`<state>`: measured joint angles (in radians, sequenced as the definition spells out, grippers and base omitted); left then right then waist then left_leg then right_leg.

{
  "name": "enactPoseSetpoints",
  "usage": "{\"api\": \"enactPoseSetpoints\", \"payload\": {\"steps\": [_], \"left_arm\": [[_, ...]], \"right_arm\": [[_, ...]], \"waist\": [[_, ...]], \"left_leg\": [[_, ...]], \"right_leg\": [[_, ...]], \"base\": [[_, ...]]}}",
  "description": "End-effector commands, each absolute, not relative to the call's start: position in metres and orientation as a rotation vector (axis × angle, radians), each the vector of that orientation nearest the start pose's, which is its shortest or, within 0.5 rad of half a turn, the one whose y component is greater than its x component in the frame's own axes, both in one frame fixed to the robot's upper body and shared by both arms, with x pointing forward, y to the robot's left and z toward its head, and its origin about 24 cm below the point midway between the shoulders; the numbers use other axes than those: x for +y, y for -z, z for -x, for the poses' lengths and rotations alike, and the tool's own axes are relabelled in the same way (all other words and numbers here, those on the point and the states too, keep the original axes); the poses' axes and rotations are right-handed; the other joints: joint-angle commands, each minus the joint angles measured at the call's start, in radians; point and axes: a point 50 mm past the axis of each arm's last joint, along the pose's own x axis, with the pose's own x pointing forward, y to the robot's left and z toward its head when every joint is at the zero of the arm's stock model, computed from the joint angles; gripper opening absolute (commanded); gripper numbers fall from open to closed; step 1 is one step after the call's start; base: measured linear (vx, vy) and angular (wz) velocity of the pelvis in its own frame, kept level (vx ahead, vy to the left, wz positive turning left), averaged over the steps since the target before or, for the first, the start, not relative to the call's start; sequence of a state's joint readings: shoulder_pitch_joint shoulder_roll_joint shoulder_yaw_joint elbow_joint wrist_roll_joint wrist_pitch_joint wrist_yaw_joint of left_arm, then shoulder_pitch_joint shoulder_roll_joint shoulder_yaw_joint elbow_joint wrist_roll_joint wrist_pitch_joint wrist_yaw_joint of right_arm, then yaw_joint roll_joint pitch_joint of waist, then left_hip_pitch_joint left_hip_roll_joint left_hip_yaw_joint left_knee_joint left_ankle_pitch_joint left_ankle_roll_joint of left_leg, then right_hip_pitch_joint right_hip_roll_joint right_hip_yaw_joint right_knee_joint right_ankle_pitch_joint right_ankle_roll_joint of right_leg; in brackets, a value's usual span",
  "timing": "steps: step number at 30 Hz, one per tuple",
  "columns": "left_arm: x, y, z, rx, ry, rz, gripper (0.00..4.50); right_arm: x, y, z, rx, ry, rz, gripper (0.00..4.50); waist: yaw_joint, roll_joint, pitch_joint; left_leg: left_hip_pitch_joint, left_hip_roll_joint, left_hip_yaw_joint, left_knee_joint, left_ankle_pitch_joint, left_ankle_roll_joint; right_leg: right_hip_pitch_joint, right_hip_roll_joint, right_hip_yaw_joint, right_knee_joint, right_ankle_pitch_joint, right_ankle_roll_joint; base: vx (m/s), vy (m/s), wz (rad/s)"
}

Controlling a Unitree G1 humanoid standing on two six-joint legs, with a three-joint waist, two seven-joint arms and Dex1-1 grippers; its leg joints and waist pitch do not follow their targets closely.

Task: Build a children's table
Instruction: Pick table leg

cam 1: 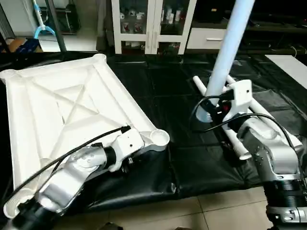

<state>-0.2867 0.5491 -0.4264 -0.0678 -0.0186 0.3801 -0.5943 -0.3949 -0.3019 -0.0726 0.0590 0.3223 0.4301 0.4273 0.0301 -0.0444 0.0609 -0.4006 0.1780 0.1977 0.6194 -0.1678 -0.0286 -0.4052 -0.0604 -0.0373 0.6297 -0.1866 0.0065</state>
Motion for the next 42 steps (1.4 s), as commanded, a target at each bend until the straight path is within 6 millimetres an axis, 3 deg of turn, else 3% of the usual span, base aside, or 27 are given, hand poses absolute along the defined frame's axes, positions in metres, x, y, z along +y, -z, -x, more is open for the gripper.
{"api": "enactPoseSetpoints", "payload": {"steps": [1,2,3,4,5,7,9,10,12,13,14,15,16,23,25,26,28,34,36,37,39,41,42], "left_arm": [[0.135,-0.063,-0.278,0.307,0.858,-0.632,1.93],[0.135,-0.061,-0.277,0.323,0.879,-0.655,1.85],[0.134,-0.058,-0.275,0.340,0.903,-0.672,1.76],[0.134,-0.056,-0.274,0.350,0.917,-0.681,1.66],[0.136,-0.049,-0.269,0.388,0.947,-0.706,1.66],[0.137,-0.043,-0.266,0.415,0.961,-0.721,1.47],[0.138,-0.040,-0.266,0.424,0.942,-0.711,1.24],[0.139,-0.039,-0.267,0.430,0.926,-0.691,1.17],[0.140,-0.039,-0.268,0.429,0.917,-0.689,0.97],[0.140,-0.038,-0.268,0.437,0.912,-0.680,0.87],[0.140,-0.038,-0.268,0.437,0.912,-0.680,0.79],[0.141,-0.037,-0.267,0.434,0.920,-0.682,0.79],[0.140,-0.037,-0.266,0.436,0.931,-0.668,0.51],[0.140,-0.037,-0.266,0.436,0.931,-0.668,0.51],[0.139,-0.037,-0.264,0.429,0.944,-0.641,0.23],[0.139,-0.037,-0.264,0.429,0.944,-0.641,0.18],[0.135,-0.036,-0.261,0.407,0.967,-0.615,0.15],[0.130,-0.035,-0.251,0.414,1.105,-0.608,0.01],[0.129,-0.036,-0.251,0.415,1.120,-0.610,0.01],[0.128,-0.036,-0.251,0.418,1.128,-0.624,0.01],[0.126,-0.035,-0.251,0.420,1.135,-0.630,0.01],[0.125,-0.035,-0.251,0.418,1.138,-0.621,0.01],[0.125,-0.036,-0.251,0.417,1.139,-0.618,0.01]], "right_arm": [[-0.177,-0.115,-0.312,0.056,-0.476,-0.072,1.90],[-0.176,-0.111,-0.308,0.062,-0.482,-0.073,1.90],[-0.175,-0.108,-0.306,0.070,-0.484,-0.066,1.90],[-0.175,-0.106,-0.305,0.074,-0.484,-0.062,1.90],[-0.175,-0.102,-0.303,0.080,-0.463,-0.044,1.90],[-0.176,-0.102,-0.303,0.073,-0.440,-0.054,1.90],[-0.178,-0.106,-0.304,0.056,-0.412,-0.070,1.90],[-0.179,-0.108,-0.304,0.047,-0.404,-0.072,1.90],[-0.180,-0.109,-0.303,0.047,-0.396,-0.079,1.90],[-0.180,-0.110,-0.302,0.049,-0.386,-0.076,1.90],[-0.180,-0.110,-0.302,0.049,-0.386,-0.076,1.90],[-0.178,-0.110,-0.300,0.052,-0.397,-0.075,1.90],[-0.178,-0.110,-0.299,0.054,-0.400,-0.072,1.90],[-0.178,-0.110,-0.299,0.054,-0.400,-0.072,1.90],[-0.174,-0.109,-0.298,0.060,-0.404,-0.067,1.90],[-0.174,-0.109,-0.298,0.060,-0.405,-0.067,1.90],[-0.167,-0.106,-0.296,0.070,-0.415,-0.080,1.90],[-0.151,-0.105,-0.305,0.075,-0.539,-0.147,1.90],[-0.148,-0.105,-0.308,0.073,-0.577,-0.176,1.90],[-0.142,-0.105,-0.311,0.079,-0.656,-0.224,1.90],[-0.137,-0.106,-0.314,0.085,-0.740,-0.271,1.90],[-0.135,-0.106,-0.317,0.091,-0.796,-0.294,1.90],[-0.134,-0.107,-0.318,0.094,-0.822,-0.301,1.90]], "waist": [[-0.006,0.023,-0.065],[-0.003,0.042,-0.066],[-0.005,0.034,-0.064],[-0.006,0.028,-0.066],[-0.003,0.047,-0.066],[-0.009,0.039,-0.065],[-0.012,0.040,-0.064],[-0.014,0.049,-0.062],[-0.016,0.049,-0.062],[-0.017,0.044,-0.062],[-0.019,0.049,-0.062],[-0.020,0.048,-0.062],[-0.022,0.047,-0.062],[-0.029,0.049,-0.061],[-0.029,0.048,-0.060],[-0.034,0.023,-0.060],[-0.029,0.035,-0.059],[-0.030,0.037,-0.057],[-0.036,0.028,-0.056],[-0.032,0.031,-0.057],[-0.032,0.025,-0.056],[-0.031,0.027,-0.056],[-0.033,0.022,-0.055]], "left_leg": [[0.042,0.049,-0.035,-0.086,-0.369,-0.089],[0.043,0.049,-0.038,-0.088,-0.373,-0.091],[0.044,0.049,-0.035,-0.088,-0.384,-0.089],[0.043,0.048,-0.036,-0.087,-0.387,-0.085],[0.041,0.048,-0.039,-0.089,-0.383,-0.086],[0.037,0.046,-0.038,-0.088,-0.383,-0.080],[0.034,0.045,-0.037,-0.086,-0.366,-0.068],[0.038,0.044,-0.036,-0.085,-0.382,-0.066],[0.041,0.043,-0.038,-0.083,-0.397,-0.065],[0.040,0.044,-0.039,-0.084,-0.398,-0.062],[0.042,0.044,-0.040,-0.084,-0.404,-0.063],[0.043,0.044,-0.040,-0.084,-0.410,-0.064],[0.044,0.044,-0.041,-0.085,-0.420,-0.064],[0.045,0.043,-0.045,-0.087,-0.450,-0.067],[0.046,0.043,-0.044,-0.086,-0.454,-0.066],[0.043,0.043,-0.040,-0.085,-0.448,-0.059],[0.043,0.043,-0.043,-0.085,-0.426,-0.055],[0.051,0.043,-0.043,-0.087,-0.463,-0.060],[0.052,0.042,-0.045,-0.085,-0.484,-0.060],[0.058,0.044,-0.044,-0.084,-0.484,-0.060],[0.058,0.046,-0.043,-0.085,-0.484,-0.059],[0.056,0.049,-0.044,-0.090,-0.485,-0.063],[0.055,0.049,-0.044,-0.091,-0.482,-0.064]], "right_leg": [[0.019,-0.064,0.044,-0.093,-0.327,-0.126],[0.019,-0.065,0.044,-0.091,-0.311,-0.132],[0.016,-0.062,0.044,-0.098,-0.315,-0.131],[0.020,-0.064,0.043,-0.094,-0.314,-0.137],[0.021,-0.066,0.043,-0.092,-0.310,-0.143],[0.025,-0.065,0.043,-0.093,-0.319,-0.149],[0.025,-0.068,0.044,-0.094,-0.343,-0.149],[0.021,-0.069,0.044,-0.099,-0.378,-0.148],[0.019,-0.068,0.042,-0.104,-0.426,-0.135],[0.018,-0.069,0.042,-0.104,-0.450,-0.126],[0.016,-0.068,0.041,-0.107,-0.463,-0.121],[0.014,-0.068,0.040,-0.108,-0.468,-0.119],[0.013,-0.068,0.040,-0.109,-0.482,-0.110],[0.010,-0.070,0.038,-0.114,-0.507,-0.103],[0.008,-0.069,0.038,-0.116,-0.512,-0.102],[0.008,-0.068,0.038,-0.119,-0.522,-0.099],[0.007,-0.073,0.040,-0.117,-0.537,-0.092],[-0.001,-0.070,0.040,-0.122,-0.551,-0.086],[-0.002,-0.072,0.037,-0.122,-0.569,-0.094],[-0.004,-0.074,0.039,-0.123,-0.570,-0.095],[-0.004,-0.073,0.039,-0.123,-0.557,-0.099],[0.000,-0.074,0.037,-0.118,-0.535,-0.109],[0.001,-0.074,0.037,-0.118,-0.531,-0.111]], "base": [[0.000,0.000,0.00],[0.000,0.000,0.00],[0.000,0.000,0.00],[0.000,0.000,0.00],[0.000,0.000,0.00],[0.000,0.000,0.00],[0.000,0.000,0.00],[0.000,0.000,0.00],[0.000,0.000,0.00],[0.000,0.000,0.00],[0.000,0.000,0.00],[0.000,0.000,0.00],[0.000,0.000,0.00],[0.000,0.000,0.00],[0.000,0.000,0.00],[0.000,0.000,0.00],[0.000,0.000,0.00],[0.000,0.000,0.00],[0.000,0.000,0.00],[0.000,0.000,0.00],[0.000,0.000,0.00],[0.000,0.000,0.00],[0.000,0.000,0.00]]}}
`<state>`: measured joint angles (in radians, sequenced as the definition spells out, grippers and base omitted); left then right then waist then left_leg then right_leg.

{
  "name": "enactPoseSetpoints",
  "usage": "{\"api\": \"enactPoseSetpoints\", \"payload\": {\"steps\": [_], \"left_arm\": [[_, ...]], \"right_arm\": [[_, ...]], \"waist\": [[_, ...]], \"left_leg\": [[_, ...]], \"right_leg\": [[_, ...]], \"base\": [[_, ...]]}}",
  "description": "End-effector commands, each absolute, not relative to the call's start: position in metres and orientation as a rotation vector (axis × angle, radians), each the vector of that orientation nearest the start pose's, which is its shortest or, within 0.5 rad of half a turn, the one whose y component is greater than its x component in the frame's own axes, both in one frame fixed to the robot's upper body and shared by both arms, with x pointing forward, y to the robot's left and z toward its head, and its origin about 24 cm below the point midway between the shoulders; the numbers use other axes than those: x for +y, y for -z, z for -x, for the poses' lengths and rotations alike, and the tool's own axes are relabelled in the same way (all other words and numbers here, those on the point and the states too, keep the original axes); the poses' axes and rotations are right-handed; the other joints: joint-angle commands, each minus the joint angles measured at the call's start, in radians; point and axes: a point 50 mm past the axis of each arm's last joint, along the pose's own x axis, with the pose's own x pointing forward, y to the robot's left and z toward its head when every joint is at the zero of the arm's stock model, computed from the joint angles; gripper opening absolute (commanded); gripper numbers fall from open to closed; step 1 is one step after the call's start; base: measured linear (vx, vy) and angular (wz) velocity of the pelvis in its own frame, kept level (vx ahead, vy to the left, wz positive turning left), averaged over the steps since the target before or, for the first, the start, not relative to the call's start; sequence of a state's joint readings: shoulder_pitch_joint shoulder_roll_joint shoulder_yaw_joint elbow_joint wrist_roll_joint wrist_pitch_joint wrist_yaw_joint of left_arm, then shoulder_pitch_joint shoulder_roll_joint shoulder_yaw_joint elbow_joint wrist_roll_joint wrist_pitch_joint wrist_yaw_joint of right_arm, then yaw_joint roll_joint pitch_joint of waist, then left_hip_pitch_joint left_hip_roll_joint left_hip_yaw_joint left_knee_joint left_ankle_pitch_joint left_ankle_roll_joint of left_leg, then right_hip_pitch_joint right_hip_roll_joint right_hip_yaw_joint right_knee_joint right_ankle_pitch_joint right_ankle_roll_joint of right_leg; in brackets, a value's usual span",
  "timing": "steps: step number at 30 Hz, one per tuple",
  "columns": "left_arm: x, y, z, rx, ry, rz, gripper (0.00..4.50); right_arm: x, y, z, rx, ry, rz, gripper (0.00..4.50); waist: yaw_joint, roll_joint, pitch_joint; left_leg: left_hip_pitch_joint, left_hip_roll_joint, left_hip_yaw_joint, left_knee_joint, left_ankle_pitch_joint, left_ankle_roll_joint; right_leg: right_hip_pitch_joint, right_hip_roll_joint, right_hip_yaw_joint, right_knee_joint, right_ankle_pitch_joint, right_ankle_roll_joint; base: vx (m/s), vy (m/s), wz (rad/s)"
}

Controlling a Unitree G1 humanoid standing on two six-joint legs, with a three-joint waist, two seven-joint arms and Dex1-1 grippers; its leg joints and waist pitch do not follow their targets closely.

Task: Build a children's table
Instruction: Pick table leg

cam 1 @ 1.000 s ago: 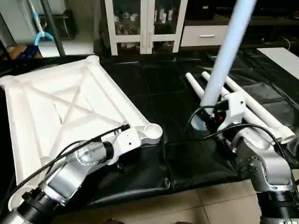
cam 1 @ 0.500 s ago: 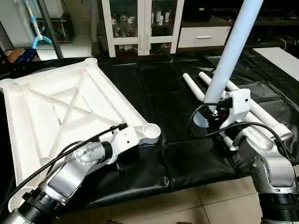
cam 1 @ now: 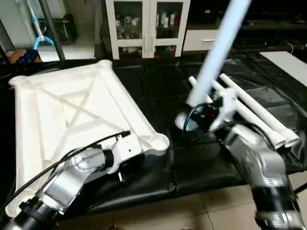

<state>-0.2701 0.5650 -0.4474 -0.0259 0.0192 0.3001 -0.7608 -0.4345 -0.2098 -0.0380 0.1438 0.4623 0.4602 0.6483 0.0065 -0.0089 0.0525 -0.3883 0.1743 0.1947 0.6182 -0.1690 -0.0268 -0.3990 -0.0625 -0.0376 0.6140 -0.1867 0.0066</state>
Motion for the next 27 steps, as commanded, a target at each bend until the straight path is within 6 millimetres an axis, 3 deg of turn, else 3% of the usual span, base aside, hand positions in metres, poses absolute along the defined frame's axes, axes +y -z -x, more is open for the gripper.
{"api": "enactPoseSetpoints", "payload": {"steps": [1,3,4,5,6,7,8,9,10,11,13,14,16,19,20,21,22,23,24,25,26,27], "left_arm": [[0.125,-0.036,-0.251,0.417,1.141,-0.615,0.01],[0.126,-0.034,-0.252,0.423,1.141,-0.624,0.01],[0.127,-0.034,-0.253,0.427,1.141,-0.628,0.01],[0.127,-0.034,-0.253,0.429,1.142,-0.633,0.01],[0.128,-0.034,-0.253,0.429,1.141,-0.637,0.01],[0.128,-0.033,-0.254,0.434,1.139,-0.640,0.01],[0.128,-0.033,-0.255,0.436,1.140,-0.648,0.01],[0.129,-0.034,-0.256,0.435,1.137,-0.655,0.01],[0.129,-0.034,-0.257,0.434,1.136,-0.658,0.01],[0.129,-0.035,-0.257,0.433,1.137,-0.659,0.01],[0.129,-0.036,-0.258,0.430,1.138,-0.668,0.01],[0.129,-0.037,-0.258,0.428,1.138,-0.671,0.01],[0.129,-0.037,-0.258,0.428,1.138,-0.671,0.01],[0.131,-0.039,-0.260,0.417,1.098,-0.661,0.01],[0.131,-0.039,-0.260,0.417,1.098,-0.661,0.01],[0.132,-0.040,-0.261,0.401,1.074,-0.656,0.01],[0.133,-0.043,-0.264,0.360,1.024,-0.653,0.01],[0.133,-0.047,-0.268,0.336,0.982,-0.613,0.01],[0.132,-0.052,-0.271,0.307,0.951,-0.563,0.01],[0.130,-0.058,-0.273,0.267,0.931,-0.513,0.01],[0.129,-0.063,-0.276,0.234,0.912,-0.487,0.01],[0.128,-0.071,-0.280,0.195,0.873,-0.432,0.01]], "right_arm": [[-0.133,-0.107,-0.318,0.099,-0.855,-0.315,1.90],[-0.131,-0.105,-0.320,0.106,-0.923,-0.294,1.90],[-0.131,-0.105,-0.319,0.107,-0.941,-0.282,1.90],[-0.131,-0.102,-0.320,0.110,-0.947,-0.252,1.90],[-0.131,-0.101,-0.321,0.105,-0.947,-0.231,1.90],[-0.132,-0.098,-0.322,0.103,-0.955,-0.213,1.90],[-0.134,-0.096,-0.323,0.104,-0.965,-0.201,1.90],[-0.136,-0.094,-0.324,0.105,-0.969,-0.211,1.90],[-0.138,-0.092,-0.325,0.118,-0.970,-0.245,1.90],[-0.140,-0.090,-0.326,0.129,-0.974,-0.270,1.90],[-0.143,-0.086,-0.326,0.151,-0.988,-0.334,1.90],[-0.144,-0.086,-0.327,0.155,-0.993,-0.366,1.90],[-0.145,-0.085,-0.327,0.156,-0.995,-0.385,1.90],[-0.147,-0.093,-0.331,0.086,-0.946,-0.364,1.90],[-0.147,-0.093,-0.331,0.086,-0.946,-0.364,1.90],[-0.148,-0.097,-0.331,0.061,-0.916,-0.340,1.90],[-0.150,-0.102,-0.332,0.017,-0.842,-0.276,1.90],[-0.152,-0.106,-0.331,-0.009,-0.791,-0.251,1.90],[-0.154,-0.109,-0.328,-0.030,-0.745,-0.224,1.90],[-0.157,-0.112,-0.323,-0.042,-0.700,-0.215,1.90],[-0.158,-0.113,-0.320,-0.046,-0.680,-0.211,1.90],[-0.160,-0.115,-0.313,-0.051,-0.643,-0.190,1.90]], "waist": [[-0.008,-0.010,-0.047],[-0.011,-0.025,-0.047],[-0.009,-0.020,-0.048],[-0.008,-0.028,-0.046],[-0.007,-0.026,-0.046],[-0.011,-0.039,-0.047],[-0.013,-0.044,-0.045],[-0.015,-0.049,-0.044],[-0.014,-0.045,-0.043],[-0.019,-0.061,-0.040],[-0.021,-0.060,-0.038],[-0.024,-0.067,-0.037],[-0.025,-0.061,-0.033],[-0.036,-0.063,-0.032],[-0.041,-0.048,-0.028],[-0.047,-0.045,-0.029],[-0.044,-0.017,-0.018],[-0.015,0.005,-0.025],[0.029,0.011,-0.021],[0.026,-0.061,-0.044],[0.027,-0.068,-0.060],[0.039,-0.043,-0.054]], "left_leg": [[0.042,0.053,-0.042,-0.092,-0.480,-0.068],[0.041,0.053,-0.039,-0.091,-0.481,-0.066],[0.041,0.052,-0.041,-0.089,-0.472,-0.065],[0.041,0.053,-0.039,-0.089,-0.468,-0.062],[0.043,0.054,-0.039,-0.088,-0.472,-0.064],[0.041,0.053,-0.039,-0.085,-0.472,-0.062],[0.043,0.054,-0.039,-0.084,-0.485,-0.064],[0.041,0.053,-0.041,-0.084,-0.488,-0.063],[0.046,0.052,-0.043,-0.082,-0.500,-0.065],[0.044,0.052,-0.043,-0.083,-0.513,-0.065],[0.047,0.052,-0.048,-0.083,-0.538,-0.070],[0.050,0.053,-0.050,-0.082,-0.558,-0.074],[0.056,0.052,-0.053,-0.081,-0.592,-0.084],[0.054,0.055,-0.064,-0.089,-0.664,-0.106],[0.054,0.060,-0.070,-0.101,-0.726,-0.126],[0.053,0.064,-0.074,-0.110,-0.764,-0.135],[0.026,0.077,-0.072,-0.167,-0.867,-0.167],[-0.045,0.086,-0.047,-0.253,-0.949,-0.188],[-0.065,0.080,-0.010,-0.273,-0.933,-0.172],[0.019,0.057,0.025,-0.201,-0.681,-0.145],[0.084,0.003,-0.043,0.055,-0.267,-0.058],[0.024,-0.011,-0.086,0.048,-0.093,-0.021]], "right_leg": [[-0.004,-0.072,0.038,-0.101,-0.524,-0.113],[-0.004,-0.074,0.037,-0.103,-0.535,-0.113],[-0.002,-0.078,0.038,-0.102,-0.542,-0.114],[-0.004,-0.080,0.038,-0.104,-0.558,-0.107],[-0.007,-0.082,0.038,-0.106,-0.566,-0.105],[-0.006,-0.083,0.036,-0.107,-0.590,-0.098],[-0.011,-0.085,0.035,-0.113,-0.619,-0.090],[-0.009,-0.085,0.033,-0.113,-0.633,-0.086],[-0.011,-0.086,0.031,-0.117,-0.653,-0.081],[-0.011,-0.084,0.024,-0.120,-0.672,-0.074],[-0.013,-0.088,0.018,-0.123,-0.703,-0.063],[-0.014,-0.089,0.013,-0.127,-0.719,-0.056],[-0.018,-0.089,0.005,-0.133,-0.743,-0.047],[-0.006,-0.092,-0.024,-0.136,-0.745,-0.036],[-0.001,-0.087,-0.037,-0.135,-0.723,-0.038],[0.006,-0.082,-0.047,-0.130,-0.693,-0.043],[0.036,-0.056,-0.065,-0.087,-0.570,-0.069],[0.113,-0.029,-0.077,0.078,-0.335,-0.102],[0.118,-0.016,-0.069,0.115,-0.260,-0.089],[0.044,-0.051,0.005,0.057,-0.478,-0.053],[-0.046,-0.187,0.073,-0.137,-0.838,-0.029],[0.008,-0.189,0.106,-0.127,-0.817,-0.044]], "base": [[0.000,0.000,0.00],[0.000,0.000,0.00],[0.000,0.000,0.00],[0.000,0.000,0.00],[0.000,0.000,0.00],[0.000,0.000,0.00],[0.000,0.000,0.00],[0.000,0.000,0.00],[0.000,0.000,0.00],[0.000,0.000,0.00],[0.000,0.000,0.00],[0.000,0.000,0.00],[0.000,0.000,0.00],[0.000,0.000,0.00],[0.000,0.000,0.00],[0.000,0.000,0.00],[0.000,0.000,0.00],[-0.106,0.035,-0.01],[0.000,0.000,0.00],[0.000,0.000,0.00],[0.070,-0.086,0.01],[0.085,-0.013,-0.20]]}}
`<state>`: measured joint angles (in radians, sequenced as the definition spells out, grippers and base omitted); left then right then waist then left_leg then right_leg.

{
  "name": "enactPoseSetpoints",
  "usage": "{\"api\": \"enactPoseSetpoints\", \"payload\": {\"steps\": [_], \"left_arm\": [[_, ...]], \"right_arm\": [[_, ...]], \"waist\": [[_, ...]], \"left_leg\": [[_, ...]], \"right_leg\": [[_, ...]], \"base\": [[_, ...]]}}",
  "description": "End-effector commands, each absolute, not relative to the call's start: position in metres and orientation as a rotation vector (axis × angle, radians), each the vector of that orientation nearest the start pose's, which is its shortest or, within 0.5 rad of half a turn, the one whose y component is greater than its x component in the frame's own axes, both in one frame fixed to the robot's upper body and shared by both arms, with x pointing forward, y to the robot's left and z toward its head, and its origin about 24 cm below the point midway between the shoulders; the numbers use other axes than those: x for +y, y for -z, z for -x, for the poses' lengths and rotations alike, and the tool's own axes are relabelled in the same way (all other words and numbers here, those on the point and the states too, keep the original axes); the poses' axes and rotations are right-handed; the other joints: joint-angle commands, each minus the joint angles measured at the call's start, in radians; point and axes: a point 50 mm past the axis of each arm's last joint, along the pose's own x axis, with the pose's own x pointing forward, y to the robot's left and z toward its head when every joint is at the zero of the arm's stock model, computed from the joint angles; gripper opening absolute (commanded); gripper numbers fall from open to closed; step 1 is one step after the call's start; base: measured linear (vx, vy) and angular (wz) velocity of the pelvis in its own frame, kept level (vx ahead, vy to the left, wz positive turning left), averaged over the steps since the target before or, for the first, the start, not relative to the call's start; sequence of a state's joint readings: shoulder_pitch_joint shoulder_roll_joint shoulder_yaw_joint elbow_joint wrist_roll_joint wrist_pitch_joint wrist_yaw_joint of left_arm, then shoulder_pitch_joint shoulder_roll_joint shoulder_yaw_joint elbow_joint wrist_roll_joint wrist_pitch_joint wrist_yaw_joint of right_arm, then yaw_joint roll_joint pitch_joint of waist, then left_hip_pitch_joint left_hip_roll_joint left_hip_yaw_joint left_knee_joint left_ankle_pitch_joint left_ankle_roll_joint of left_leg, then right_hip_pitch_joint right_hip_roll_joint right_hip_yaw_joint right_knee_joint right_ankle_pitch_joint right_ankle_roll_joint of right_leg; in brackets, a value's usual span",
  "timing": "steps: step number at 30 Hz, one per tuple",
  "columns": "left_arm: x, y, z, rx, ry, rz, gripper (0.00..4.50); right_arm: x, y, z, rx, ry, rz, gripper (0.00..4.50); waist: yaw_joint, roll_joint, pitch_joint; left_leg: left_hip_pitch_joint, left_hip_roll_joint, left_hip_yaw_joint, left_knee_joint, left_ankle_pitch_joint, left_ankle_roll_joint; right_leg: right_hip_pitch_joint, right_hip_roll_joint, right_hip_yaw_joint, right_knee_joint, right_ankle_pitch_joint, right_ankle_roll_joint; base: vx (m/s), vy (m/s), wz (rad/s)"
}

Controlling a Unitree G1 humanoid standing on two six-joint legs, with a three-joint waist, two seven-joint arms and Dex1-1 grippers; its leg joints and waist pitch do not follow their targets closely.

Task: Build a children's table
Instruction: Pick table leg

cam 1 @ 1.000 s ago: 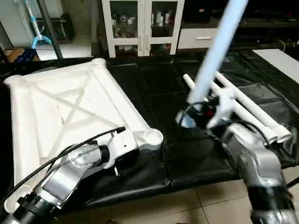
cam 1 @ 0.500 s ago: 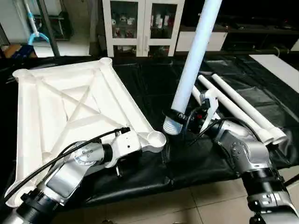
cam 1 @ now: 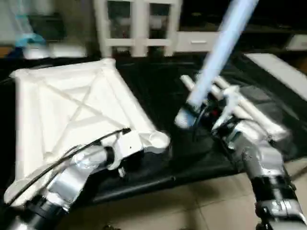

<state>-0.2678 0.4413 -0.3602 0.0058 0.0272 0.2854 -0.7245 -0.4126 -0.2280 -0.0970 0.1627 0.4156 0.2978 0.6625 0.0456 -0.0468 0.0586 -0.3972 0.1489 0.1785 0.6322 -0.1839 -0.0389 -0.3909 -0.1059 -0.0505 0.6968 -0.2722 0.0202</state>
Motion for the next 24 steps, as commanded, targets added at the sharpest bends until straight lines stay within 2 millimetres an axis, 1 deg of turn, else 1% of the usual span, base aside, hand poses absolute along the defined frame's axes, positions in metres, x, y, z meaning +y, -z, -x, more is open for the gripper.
{"api": "enactPoseSetpoints", "payload": {"steps": [1,2,3,4,5,6,7,8,9,10,11,12,13,14,15,16,17,18,19,20,21,22,23,24], "left_arm": [[0.125,-0.081,-0.287,0.135,0.832,-0.393,0.01],[0.125,-0.081,-0.287,0.132,0.830,-0.392,0.01],[0.124,-0.083,-0.291,0.135,0.804,-0.372,0.01],[0.124,-0.084,-0.295,0.135,0.777,-0.370,0.01],[0.122,-0.084,-0.298,0.121,0.765,-0.382,0.01],[0.122,-0.084,-0.298,0.121,0.765,-0.382,0.01],[0.117,-0.081,-0.303,0.126,0.793,-0.422,0.01],[0.113,-0.080,-0.304,0.113,0.836,-0.444,0.01],[0.113,-0.081,-0.306,0.111,0.835,-0.457,0.32],[0.112,-0.081,-0.307,0.110,0.834,-0.459,0.41],[0.111,-0.083,-0.311,0.086,0.831,-0.497,0.41],[0.111,-0.085,-0.313,0.074,0.836,-0.514,0.41],[0.110,-0.087,-0.317,0.052,0.831,-0.540,0.61],[0.109,-0.089,-0.320,0.038,0.835,-0.553,0.61],[0.109,-0.097,-0.327,0.005,0.823,-0.564,0.75],[0.109,-0.097,-0.327,0.005,0.823,-0.564,0.84],[0.110,-0.102,-0.331,-0.008,0.806,-0.549,0.84],[0.114,-0.114,-0.338,-0.034,0.725,-0.468,0.93],[0.119,-0.118,-0.340,-0.015,0.653,-0.405,1.06],[0.122,-0.119,-0.342,0.001,0.607,-0.366,1.26],[0.122,-0.119,-0.342,0.001,0.607,-0.366,1.28],[0.124,-0.120,-0.341,0.001,0.578,-0.338,1.28],[0.137,-0.118,-0.331,0.009,0.436,-0.162,1.28],[0.143,-0.116,-0.326,-0.010,0.381,-0.133,1.28]], "right_arm": [[-0.165,-0.114,-0.305,-0.037,-0.566,-0.160,1.90],[-0.166,-0.114,-0.305,-0.036,-0.563,-0.158,1.90],[-0.168,-0.113,-0.302,-0.032,-0.525,-0.128,1.90],[-0.170,-0.112,-0.299,-0.032,-0.489,-0.109,1.90],[-0.172,-0.111,-0.297,-0.033,-0.457,-0.105,1.90],[-0.172,-0.111,-0.297,-0.033,-0.457,-0.105,1.90],[-0.175,-0.111,-0.292,-0.052,-0.391,-0.121,1.90],[-0.176,-0.112,-0.290,-0.070,-0.358,-0.131,1.90],[-0.177,-0.112,-0.289,-0.077,-0.339,-0.130,1.90],[-0.177,-0.112,-0.289,-0.078,-0.335,-0.130,1.90],[-0.177,-0.114,-0.287,-0.085,-0.312,-0.136,1.90],[-0.177,-0.114,-0.287,-0.087,-0.308,-0.142,1.90],[-0.177,-0.115,-0.286,-0.090,-0.297,-0.145,1.90],[-0.177,-0.116,-0.286,-0.088,-0.287,-0.145,1.90],[-0.176,-0.117,-0.284,-0.089,-0.273,-0.140,1.90],[-0.176,-0.117,-0.284,-0.089,-0.273,-0.140,1.90],[-0.175,-0.117,-0.282,-0.089,-0.267,-0.142,1.90],[-0.173,-0.118,-0.279,-0.089,-0.264,-0.145,1.90],[-0.172,-0.119,-0.277,-0.084,-0.263,-0.129,1.90],[-0.171,-0.119,-0.275,-0.082,-0.263,-0.117,1.90],[-0.171,-0.119,-0.275,-0.082,-0.263,-0.117,1.90],[-0.171,-0.120,-0.274,-0.080,-0.263,-0.111,1.90],[-0.172,-0.124,-0.270,-0.085,-0.228,-0.097,1.90],[-0.174,-0.125,-0.268,-0.087,-0.211,-0.083,1.90]], "waist": [[0.016,0.018,-0.058],[0.007,0.025,-0.064],[-0.002,0.050,-0.074],[-0.013,0.049,-0.078],[-0.018,0.073,-0.074],[-0.021,0.065,-0.072],[-0.021,0.070,-0.070],[-0.027,0.084,-0.066],[-0.027,0.076,-0.063],[-0.031,0.084,-0.059],[-0.032,0.079,-0.061],[-0.032,0.083,-0.063],[-0.036,0.091,-0.066],[-0.039,0.136,-0.069],[-0.047,0.117,-0.067],[-0.048,0.107,-0.073],[-0.048,0.119,-0.074],[-0.048,0.108,-0.074],[-0.047,0.110,-0.078],[-0.045,0.111,-0.079],[-0.044,0.113,-0.079],[-0.047,0.113,-0.078],[-0.047,0.101,-0.080],[-0.048,0.104,-0.079]], "left_leg": [[-0.023,0.044,-0.073,-0.039,0.014,-0.015],[0.023,0.075,-0.055,-0.078,-0.119,-0.046],[0.027,0.079,-0.064,-0.085,-0.141,-0.059],[0.017,0.077,-0.060,-0.095,-0.138,-0.056],[0.018,0.075,-0.056,-0.099,-0.179,-0.055],[0.016,0.073,-0.053,-0.098,-0.208,-0.051],[0.010,0.064,-0.049,-0.099,-0.241,-0.039],[0.016,0.060,-0.042,-0.100,-0.300,-0.037],[0.017,0.060,-0.042,-0.102,-0.322,-0.035],[0.013,0.059,-0.043,-0.108,-0.349,-0.041],[0.011,0.058,-0.043,-0.106,-0.338,-0.037],[0.014,0.058,-0.041,-0.104,-0.330,-0.034],[0.012,0.058,-0.040,-0.102,-0.301,-0.027],[0.013,0.058,-0.046,-0.102,-0.282,-0.034],[0.014,0.061,-0.041,-0.104,-0.295,-0.032],[0.014,0.057,-0.041,-0.100,-0.284,-0.026],[0.011,0.057,-0.040,-0.098,-0.251,-0.013],[0.011,0.058,-0.034,-0.094,-0.226,0.003],[0.010,0.057,-0.033,-0.091,-0.200,0.010],[0.009,0.057,-0.032,-0.089,-0.158,0.027],[0.010,0.058,-0.031,-0.088,-0.147,0.032],[0.007,0.057,-0.031,-0.088,-0.139,0.040],[0.011,0.061,-0.028,-0.086,-0.124,0.055],[0.009,0.064,-0.028,-0.086,-0.112,0.065]], "right_leg": [[0.056,-0.103,0.071,-0.169,-0.494,-0.096],[0.003,-0.020,0.041,-0.134,-0.270,-0.139],[0.010,-0.014,0.036,-0.105,-0.145,-0.171],[0.026,-0.011,0.035,-0.101,0.029,-0.215],[0.023,-0.010,0.035,-0.112,0.082,-0.235],[0.026,-0.013,0.036,-0.115,0.075,-0.241],[0.037,-0.021,0.038,-0.124,0.028,-0.242],[0.029,-0.021,0.042,-0.148,-0.055,-0.215],[0.029,-0.024,0.043,-0.151,-0.104,-0.204],[0.034,-0.025,0.044,-0.156,-0.188,-0.182],[0.037,-0.028,0.046,-0.160,-0.238,-0.163],[0.033,-0.028,0.050,-0.161,-0.247,-0.157],[0.032,-0.028,0.052,-0.163,-0.232,-0.154],[0.033,-0.028,0.050,-0.152,-0.181,-0.164],[0.030,-0.023,0.047,-0.163,-0.168,-0.164],[0.037,-0.021,0.046,-0.156,-0.130,-0.172],[0.040,-0.025,0.047,-0.150,-0.086,-0.191],[0.040,-0.024,0.048,-0.151,-0.061,-0.205],[0.044,-0.024,0.047,-0.145,-0.034,-0.215],[0.045,-0.024,0.045,-0.142,0.002,-0.232],[0.046,-0.025,0.044,-0.140,0.009,-0.236],[0.046,-0.023,0.042,-0.141,0.013,-0.238],[0.048,-0.024,0.042,-0.139,0.014,-0.249],[0.051,-0.027,0.041,-0.138,0.029,-0.258]], "base": [[0.085,-0.013,-0.20],[0.058,0.017,-0.09],[0.000,0.000,0.00],[0.000,0.000,0.00],[0.000,0.000,0.00],[0.000,0.000,0.00],[0.000,0.000,0.00],[0.000,0.000,0.00],[0.000,0.000,0.00],[0.000,0.000,0.00],[0.000,0.000,0.00],[0.000,0.000,0.00],[0.000,0.000,0.00],[0.000,0.000,0.00],[0.000,0.000,0.00],[0.000,0.000,0.00],[0.000,0.000,0.00],[0.000,0.000,0.00],[0.000,0.000,0.00],[0.000,0.000,0.00],[0.000,0.000,0.00],[0.000,0.000,0.00],[0.000,0.000,0.00],[0.000,0.000,0.00]]}}
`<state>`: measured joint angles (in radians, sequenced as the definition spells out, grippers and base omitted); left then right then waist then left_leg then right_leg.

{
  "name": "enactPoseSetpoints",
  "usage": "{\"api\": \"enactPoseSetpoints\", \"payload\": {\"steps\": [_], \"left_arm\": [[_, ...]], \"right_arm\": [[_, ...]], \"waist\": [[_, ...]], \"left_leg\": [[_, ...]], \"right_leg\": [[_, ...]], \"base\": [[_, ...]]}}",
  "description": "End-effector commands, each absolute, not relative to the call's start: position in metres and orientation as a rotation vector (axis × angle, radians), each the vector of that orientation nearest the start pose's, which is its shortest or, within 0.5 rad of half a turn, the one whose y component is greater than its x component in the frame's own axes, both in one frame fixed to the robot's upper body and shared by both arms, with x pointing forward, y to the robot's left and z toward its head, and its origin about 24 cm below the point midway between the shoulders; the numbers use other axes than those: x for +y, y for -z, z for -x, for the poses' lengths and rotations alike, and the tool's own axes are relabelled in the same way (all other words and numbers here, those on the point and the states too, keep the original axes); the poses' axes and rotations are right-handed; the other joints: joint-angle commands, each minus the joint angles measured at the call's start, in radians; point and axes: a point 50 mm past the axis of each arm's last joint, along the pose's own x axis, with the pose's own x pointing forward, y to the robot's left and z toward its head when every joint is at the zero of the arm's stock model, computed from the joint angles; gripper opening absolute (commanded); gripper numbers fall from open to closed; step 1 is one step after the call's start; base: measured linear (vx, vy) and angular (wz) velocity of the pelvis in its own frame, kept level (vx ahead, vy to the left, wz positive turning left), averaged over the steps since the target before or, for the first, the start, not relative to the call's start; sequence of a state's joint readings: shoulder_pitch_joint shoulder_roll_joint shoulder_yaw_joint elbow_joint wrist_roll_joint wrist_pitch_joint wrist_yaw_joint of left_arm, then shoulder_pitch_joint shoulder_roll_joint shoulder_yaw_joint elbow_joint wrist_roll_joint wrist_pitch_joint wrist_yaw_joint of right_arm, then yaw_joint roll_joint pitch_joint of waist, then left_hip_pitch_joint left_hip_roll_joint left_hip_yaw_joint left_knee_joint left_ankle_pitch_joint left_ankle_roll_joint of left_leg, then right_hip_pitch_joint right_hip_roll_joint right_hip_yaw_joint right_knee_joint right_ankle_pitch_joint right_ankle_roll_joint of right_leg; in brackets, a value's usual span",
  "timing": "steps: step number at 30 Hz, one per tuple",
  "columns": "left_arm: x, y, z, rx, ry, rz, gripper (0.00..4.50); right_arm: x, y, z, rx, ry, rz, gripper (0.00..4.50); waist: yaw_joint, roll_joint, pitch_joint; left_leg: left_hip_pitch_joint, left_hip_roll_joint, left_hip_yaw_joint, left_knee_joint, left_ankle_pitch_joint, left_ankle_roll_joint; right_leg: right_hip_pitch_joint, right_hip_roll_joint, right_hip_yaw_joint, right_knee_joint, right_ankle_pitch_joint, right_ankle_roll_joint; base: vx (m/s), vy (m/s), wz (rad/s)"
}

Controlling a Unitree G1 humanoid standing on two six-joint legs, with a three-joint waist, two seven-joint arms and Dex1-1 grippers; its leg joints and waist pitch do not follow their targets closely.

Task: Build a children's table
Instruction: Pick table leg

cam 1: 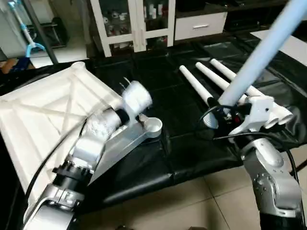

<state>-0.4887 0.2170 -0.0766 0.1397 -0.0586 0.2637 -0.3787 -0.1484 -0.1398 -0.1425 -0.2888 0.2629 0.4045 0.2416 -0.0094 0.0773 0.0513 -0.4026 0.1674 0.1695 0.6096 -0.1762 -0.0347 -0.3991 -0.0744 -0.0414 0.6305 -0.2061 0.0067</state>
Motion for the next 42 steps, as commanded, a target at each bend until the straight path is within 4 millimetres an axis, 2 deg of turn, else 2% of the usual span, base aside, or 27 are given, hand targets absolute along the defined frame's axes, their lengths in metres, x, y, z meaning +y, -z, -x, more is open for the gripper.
{"api": "enactPoseSetpoints", "payload": {"steps": [1,4,5,7,9,11,12,13,14,15,16,17,19,20,21,22,23,24,25,26,29,32,33,34,35,41,42], "left_arm": [[0.146,-0.114,-0.322,-0.018,0.347,-0.125,1.28],[0.155,-0.100,-0.309,0.009,0.245,-0.121,1.28],[0.155,-0.097,-0.306,0.017,0.217,-0.094,1.28],[0.153,-0.097,-0.303,0.008,0.188,-0.080,1.28],[0.151,-0.098,-0.302,0.005,0.184,-0.087,1.28],[0.150,-0.101,-0.302,-0.004,0.177,-0.100,1.28],[0.150,-0.104,-0.303,-0.014,0.175,-0.114,1.28],[0.151,-0.105,-0.301,-0.015,0.169,-0.117,1.28],[0.151,-0.105,-0.301,-0.015,0.169,-0.117,1.28],[0.151,-0.105,-0.300,-0.001,0.154,-0.110,1.28],[0.150,-0.106,-0.299,0.008,0.145,-0.147,1.28],[0.149,-0.106,-0.299,0.010,0.145,-0.148,1.28],[0.143,-0.104,-0.298,0.046,0.132,-0.161,1.28],[0.138,-0.102,-0.298,0.066,0.134,-0.177,1.28],[0.133,-0.102,-0.300,0.078,0.142,-0.174,1.28],[0.132,-0.102,-0.301,0.081,0.145,-0.174,1.28],[0.128,-0.101,-0.300,0.073,0.155,-0.185,1.28],[0.126,-0.099,-0.301,0.072,0.166,-0.197,1.28],[0.124,-0.099,-0.301,0.070,0.173,-0.205,1.28],[0.128,-0.099,-0.301,0.057,0.167,-0.191,1.28],[0.136,-0.100,-0.303,0.016,0.146,-0.160,1.28],[0.141,-0.099,-0.304,0.007,0.121,-0.144,1.28],[0.143,-0.097,-0.303,0.008,0.111,-0.130,1.28],[0.143,-0.094,-0.300,0.024,0.120,-0.128,1.28],[0.143,-0.094,-0.300,0.024,0.120,-0.128,1.28],[0.137,-0.094,-0.293,0.060,0.349,-0.157,1.66],[0.130,-0.097,-0.293,0.060,0.472,-0.207,1.75]], "right_arm": [[-0.174,-0.125,-0.268,-0.087,-0.200,-0.074,1.90],[-0.176,-0.120,-0.266,-0.072,-0.168,-0.061,1.90],[-0.175,-0.116,-0.267,-0.059,-0.166,-0.049,1.90],[-0.172,-0.110,-0.267,-0.037,-0.176,-0.033,1.90],[-0.170,-0.108,-0.267,-0.028,-0.183,-0.033,1.90],[-0.168,-0.106,-0.268,-0.022,-0.186,-0.034,1.90],[-0.165,-0.104,-0.269,-0.012,-0.190,-0.041,1.90],[-0.162,-0.102,-0.269,-0.003,-0.190,-0.045,1.90],[-0.162,-0.102,-0.269,-0.003,-0.190,-0.045,1.90],[-0.161,-0.099,-0.270,0.013,-0.188,-0.054,1.90],[-0.160,-0.099,-0.272,0.019,-0.185,-0.075,1.90],[-0.160,-0.099,-0.273,0.019,-0.186,-0.078,1.90],[-0.160,-0.100,-0.279,0.017,-0.210,-0.096,1.90],[-0.160,-0.101,-0.282,0.016,-0.232,-0.068,1.90],[-0.161,-0.103,-0.285,0.011,-0.249,-0.022,1.90],[-0.162,-0.103,-0.286,0.010,-0.254,-0.010,1.90],[-0.162,-0.104,-0.286,-0.004,-0.274,0.025,1.90],[-0.166,-0.105,-0.285,-0.003,-0.252,0.049,1.90],[-0.169,-0.106,-0.284,-0.003,-0.231,0.059,1.90],[-0.170,-0.108,-0.282,-0.018,-0.197,0.003,1.90],[-0.169,-0.112,-0.280,-0.047,-0.145,-0.079,1.90],[-0.164,-0.111,-0.281,-0.059,-0.170,-0.076,1.90],[-0.161,-0.109,-0.280,-0.058,-0.189,-0.084,1.90],[-0.156,-0.106,-0.279,-0.050,-0.232,-0.089,1.90],[-0.156,-0.106,-0.279,-0.050,-0.232,-0.089,1.90],[-0.153,-0.103,-0.282,-0.034,-0.274,-0.107,1.90],[-0.158,-0.107,-0.284,-0.044,-0.261,-0.136,1.90]], "waist": [[0.003,-0.018,-0.071],[-0.002,-0.022,-0.067],[0.003,-0.026,-0.061],[-0.011,0.009,-0.061],[-0.043,0.022,-0.049],[-0.042,0.010,-0.043],[-0.048,-0.037,-0.044],[-0.034,-0.031,-0.050],[-0.031,-0.064,-0.047],[-0.023,-0.101,-0.058],[0.009,-0.111,-0.043],[0.016,-0.120,-0.022],[0.047,-0.104,-0.035],[0.063,-0.061,-0.057],[0.061,-0.063,-0.066],[0.050,-0.025,-0.076],[0.021,-0.104,-0.080],[0.053,-0.106,-0.069],[0.066,-0.107,-0.065],[0.074,-0.124,-0.054],[0.065,-0.100,-0.056],[0.048,-0.090,-0.055],[0.045,-0.091,-0.052],[0.047,-0.050,-0.050],[0.039,-0.072,-0.051],[0.039,-0.086,-0.046],[0.046,-0.058,-0.047]], "left_leg": [[0.012,0.046,-0.019,-0.063,-0.117,0.080],[0.021,0.047,-0.016,-0.067,-0.170,0.083],[-0.003,0.039,-0.043,-0.084,-0.205,0.097],[0.026,0.084,-0.096,-0.108,-0.316,0.086],[0.042,0.126,-0.236,-0.170,-0.507,0.104],[0.040,0.115,-0.288,-0.193,-0.564,0.100],[0.033,0.101,-0.295,-0.196,-0.566,0.114],[0.018,0.039,-0.293,-0.183,-0.540,0.109],[0.006,0.002,-0.273,-0.156,-0.507,0.115],[-0.006,-0.076,-0.171,0.012,-0.383,0.064],[-0.007,-0.082,-0.040,0.202,-0.259,0.095],[-0.057,-0.063,-0.044,0.202,-0.231,0.081],[-0.007,-0.049,-0.056,0.106,-0.218,0.110],[0.013,-0.010,-0.081,0.031,-0.112,0.148],[0.037,0.031,-0.101,0.004,-0.051,0.177],[0.096,0.173,-0.166,-0.032,0.016,0.258],[0.106,0.227,-0.187,-0.041,0.072,0.338],[0.075,0.120,-0.120,0.014,0.108,0.294],[0.032,0.023,-0.065,0.034,0.045,0.232],[0.015,-0.008,-0.048,0.028,-0.051,0.156],[0.033,0.057,-0.071,-0.034,-0.028,0.125],[0.052,0.100,-0.082,-0.052,-0.033,0.131],[0.051,0.100,-0.080,-0.054,-0.048,0.126],[0.054,0.095,-0.078,-0.053,-0.097,0.095],[0.050,0.095,-0.074,-0.058,-0.128,0.079],[0.050,0.089,-0.054,-0.066,-0.162,0.053],[0.053,0.087,-0.059,-0.064,-0.169,0.044]], "right_leg": [[0.057,-0.056,0.030,-0.077,-0.044,-0.243],[0.044,-0.047,0.030,-0.089,-0.111,-0.217],[0.062,-0.053,-0.001,-0.077,-0.139,-0.216],[0.051,-0.026,-0.029,-0.070,-0.126,-0.212],[0.043,0.010,-0.063,0.016,-0.159,-0.225],[0.033,0.021,-0.038,0.068,-0.214,-0.199],[0.034,0.015,-0.019,0.062,-0.220,-0.209],[0.046,0.001,-0.001,0.023,-0.236,-0.294],[0.048,-0.014,0.005,-0.031,-0.263,-0.371],[0.060,-0.074,0.004,-0.141,-0.432,-0.516],[0.050,-0.100,0.050,-0.191,-0.530,-0.500],[0.093,-0.120,0.070,-0.153,-0.537,-0.341],[0.097,-0.110,0.086,-0.162,-0.503,-0.114],[0.116,-0.093,0.079,-0.143,-0.345,-0.013],[0.092,-0.049,0.049,-0.122,-0.215,0.031],[0.040,-0.066,0.016,-0.059,-0.055,0.057],[0.016,-0.125,0.050,-0.004,0.008,0.019],[0.010,-0.160,0.087,-0.037,0.086,-0.016],[0.045,-0.129,0.096,-0.057,0.116,-0.003],[0.077,-0.108,0.100,-0.085,-0.012,0.038],[0.065,-0.063,0.040,-0.073,-0.079,0.016],[0.064,-0.093,0.032,-0.068,-0.027,-0.133],[0.066,-0.097,0.034,-0.071,-0.033,-0.152],[0.062,-0.097,0.034,-0.079,-0.053,-0.185],[0.076,-0.100,0.037,-0.082,-0.051,-0.203],[0.067,-0.099,0.038,-0.089,-0.136,-0.208],[0.064,-0.103,0.038,-0.085,-0.144,-0.207]], "base": [[0.000,0.000,0.00],[0.000,0.000,0.00],[0.000,0.000,0.00],[-0.018,-0.016,0.30],[-0.027,-0.071,0.52],[-0.025,-0.115,0.58],[-0.007,-0.084,0.34],[-0.026,-0.208,0.68],[-0.044,-0.259,0.63],[-0.044,-0.259,0.63],[-0.051,-0.259,0.44],[-0.034,-0.230,0.05],[-0.048,-0.246,0.10],[-0.050,-0.135,0.27],[-0.039,-0.075,0.22],[-0.039,-0.075,0.22],[-0.016,-0.054,0.16],[0.008,-0.124,0.32],[0.008,-0.124,0.32],[-0.005,-0.112,0.29],[0.000,0.000,0.00],[-0.007,0.018,0.01],[-0.034,0.083,0.04],[-0.025,0.062,0.03],[-0.023,0.064,0.03],[-0.009,0.019,0.02],[0.000,0.000,0.00]]}}
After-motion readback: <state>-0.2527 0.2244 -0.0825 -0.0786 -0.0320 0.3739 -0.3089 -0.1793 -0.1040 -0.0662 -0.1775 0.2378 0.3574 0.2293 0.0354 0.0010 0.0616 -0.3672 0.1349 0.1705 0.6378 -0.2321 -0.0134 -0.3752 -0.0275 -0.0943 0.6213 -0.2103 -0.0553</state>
